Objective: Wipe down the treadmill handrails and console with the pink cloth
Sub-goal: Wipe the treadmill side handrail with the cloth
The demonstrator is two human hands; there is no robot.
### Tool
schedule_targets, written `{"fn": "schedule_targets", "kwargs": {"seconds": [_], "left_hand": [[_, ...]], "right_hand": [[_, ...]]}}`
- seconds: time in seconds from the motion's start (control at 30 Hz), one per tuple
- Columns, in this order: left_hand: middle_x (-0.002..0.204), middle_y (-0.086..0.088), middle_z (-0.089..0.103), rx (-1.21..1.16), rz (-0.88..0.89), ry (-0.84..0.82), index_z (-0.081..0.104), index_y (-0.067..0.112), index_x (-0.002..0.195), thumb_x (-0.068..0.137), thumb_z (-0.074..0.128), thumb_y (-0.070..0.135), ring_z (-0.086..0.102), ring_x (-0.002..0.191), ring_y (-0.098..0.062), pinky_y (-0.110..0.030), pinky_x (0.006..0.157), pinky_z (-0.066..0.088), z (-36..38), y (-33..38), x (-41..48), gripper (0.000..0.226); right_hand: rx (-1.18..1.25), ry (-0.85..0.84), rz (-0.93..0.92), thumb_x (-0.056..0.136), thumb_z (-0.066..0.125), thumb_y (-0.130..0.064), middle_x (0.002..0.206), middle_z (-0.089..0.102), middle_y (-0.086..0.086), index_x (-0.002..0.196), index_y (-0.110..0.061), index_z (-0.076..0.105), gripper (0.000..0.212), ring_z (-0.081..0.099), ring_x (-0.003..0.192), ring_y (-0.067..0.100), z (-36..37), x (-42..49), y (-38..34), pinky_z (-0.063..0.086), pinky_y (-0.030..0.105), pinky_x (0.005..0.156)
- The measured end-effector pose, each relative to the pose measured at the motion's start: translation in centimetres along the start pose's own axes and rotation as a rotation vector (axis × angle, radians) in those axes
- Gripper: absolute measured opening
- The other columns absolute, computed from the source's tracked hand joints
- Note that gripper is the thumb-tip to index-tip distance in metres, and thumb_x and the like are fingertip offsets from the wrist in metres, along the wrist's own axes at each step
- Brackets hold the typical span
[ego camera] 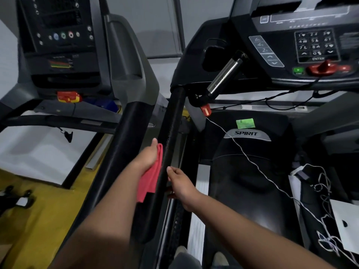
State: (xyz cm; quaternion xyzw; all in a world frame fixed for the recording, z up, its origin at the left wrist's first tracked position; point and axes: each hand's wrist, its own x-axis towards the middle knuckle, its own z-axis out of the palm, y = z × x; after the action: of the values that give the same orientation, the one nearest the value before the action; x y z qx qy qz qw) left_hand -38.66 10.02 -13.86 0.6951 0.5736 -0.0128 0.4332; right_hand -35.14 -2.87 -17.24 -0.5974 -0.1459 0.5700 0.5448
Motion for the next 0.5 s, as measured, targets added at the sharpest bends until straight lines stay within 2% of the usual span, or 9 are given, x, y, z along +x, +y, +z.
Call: {"fn": "schedule_targets", "kwargs": {"seconds": [0.07, 0.1, 0.13, 0.2, 0.27, 0.3, 0.37, 0.43, 0.5], "left_hand": [[0.100, -0.016, 0.070, -0.205, -0.032, -0.052, 0.069, 0.013, 0.098, 0.098, 0.019, 0.058, 0.065, 0.100, -0.029, -0.044, 0.101, 0.044, -0.2, -1.2, -0.5, 0.067], [0.102, -0.015, 0.070, -0.207, -0.016, -0.036, 0.069, 0.013, 0.099, 0.098, 0.019, 0.058, 0.064, 0.100, -0.028, -0.043, 0.101, 0.044, 0.0, -1.6, -1.0, 0.067], [0.109, -0.015, 0.067, -0.109, 0.021, 0.002, 0.067, 0.012, 0.107, 0.098, 0.018, 0.057, 0.062, 0.106, -0.028, -0.042, 0.102, 0.042, 0.3, -1.9, -1.5, 0.067], [0.129, -0.017, 0.056, 0.140, 0.097, 0.143, 0.051, 0.005, 0.131, 0.098, 0.017, 0.056, 0.052, 0.120, -0.031, -0.041, 0.104, 0.037, 1.4, -2.0, -2.7, 0.069], [0.139, -0.019, 0.046, 0.326, 0.105, 0.274, 0.033, 0.002, 0.143, 0.099, 0.021, 0.052, 0.043, 0.127, -0.035, -0.043, 0.104, 0.033, 2.4, -1.3, -4.2, 0.067], [0.140, -0.019, 0.044, 0.389, 0.082, 0.313, 0.030, 0.002, 0.144, 0.100, 0.021, 0.050, 0.042, 0.128, -0.035, -0.044, 0.103, 0.034, 2.8, -0.9, -4.5, 0.066], [0.137, -0.018, 0.046, 0.443, 0.015, 0.327, 0.036, 0.002, 0.140, 0.100, 0.018, 0.049, 0.044, 0.125, -0.034, -0.045, 0.098, 0.037, 3.3, 0.0, -4.3, 0.064], [0.131, -0.018, 0.051, 0.463, 0.000, 0.355, 0.045, 0.001, 0.133, 0.100, 0.015, 0.049, 0.048, 0.120, -0.034, -0.043, 0.095, 0.039, 3.1, 1.0, -3.0, 0.065], [0.128, -0.019, 0.055, 0.386, 0.034, 0.291, 0.052, 0.000, 0.127, 0.101, 0.011, 0.048, 0.051, 0.119, -0.035, -0.042, 0.097, 0.039, 2.3, 1.6, -1.2, 0.067]], "right_hand": [[-0.016, 0.007, -0.003, 0.102, 0.034, -0.038, 0.080, 0.054, -0.005, 0.134, -0.017, 0.042, 0.039, 0.052, 0.063, 0.011, 0.0, -0.1, 0.0, 0.042, 0.024, 0.058], [-0.026, 0.008, -0.007, 0.102, 0.033, -0.039, 0.083, 0.054, -0.006, 0.135, -0.017, 0.040, 0.041, 0.053, 0.066, 0.011, 0.1, 0.0, 0.0, 0.043, 0.023, 0.058], [-0.042, 0.011, -0.011, 0.101, 0.032, -0.041, 0.088, 0.055, -0.006, 0.137, -0.017, 0.039, 0.043, 0.054, 0.070, 0.010, 0.2, 0.0, 0.0, 0.044, 0.023, 0.058], [-0.066, 0.013, -0.014, 0.101, 0.032, -0.044, 0.102, 0.058, -0.003, 0.139, -0.018, 0.036, 0.046, 0.055, 0.077, 0.010, 0.4, 0.1, 0.1, 0.045, 0.022, 0.058], [-0.048, 0.007, -0.016, 0.099, 0.033, -0.048, 0.114, 0.060, 0.004, 0.135, -0.018, 0.036, 0.047, 0.058, 0.084, 0.013, 0.5, -0.1, 0.1, 0.049, 0.024, 0.061], [-0.029, 0.004, -0.020, 0.098, 0.034, -0.049, 0.115, 0.060, 0.006, 0.132, -0.017, 0.037, 0.046, 0.059, 0.088, 0.015, 0.5, -0.2, 0.2, 0.050, 0.025, 0.064], [0.001, 0.002, -0.021, 0.099, 0.035, -0.047, 0.107, 0.061, 0.007, 0.129, -0.014, 0.038, 0.045, 0.059, 0.085, 0.017, 0.5, -0.2, 0.2, 0.048, 0.025, 0.064], [0.007, 0.000, -0.009, 0.099, 0.035, -0.045, 0.091, 0.059, 0.004, 0.129, -0.014, 0.038, 0.043, 0.056, 0.071, 0.015, 0.6, -0.1, 0.1, 0.045, 0.024, 0.057], [-0.004, -0.002, 0.011, 0.100, 0.035, -0.044, 0.082, 0.055, 0.003, 0.129, -0.017, 0.038, 0.040, 0.053, 0.063, 0.015, 0.6, 0.1, 0.0, 0.043, 0.026, 0.056]]}}
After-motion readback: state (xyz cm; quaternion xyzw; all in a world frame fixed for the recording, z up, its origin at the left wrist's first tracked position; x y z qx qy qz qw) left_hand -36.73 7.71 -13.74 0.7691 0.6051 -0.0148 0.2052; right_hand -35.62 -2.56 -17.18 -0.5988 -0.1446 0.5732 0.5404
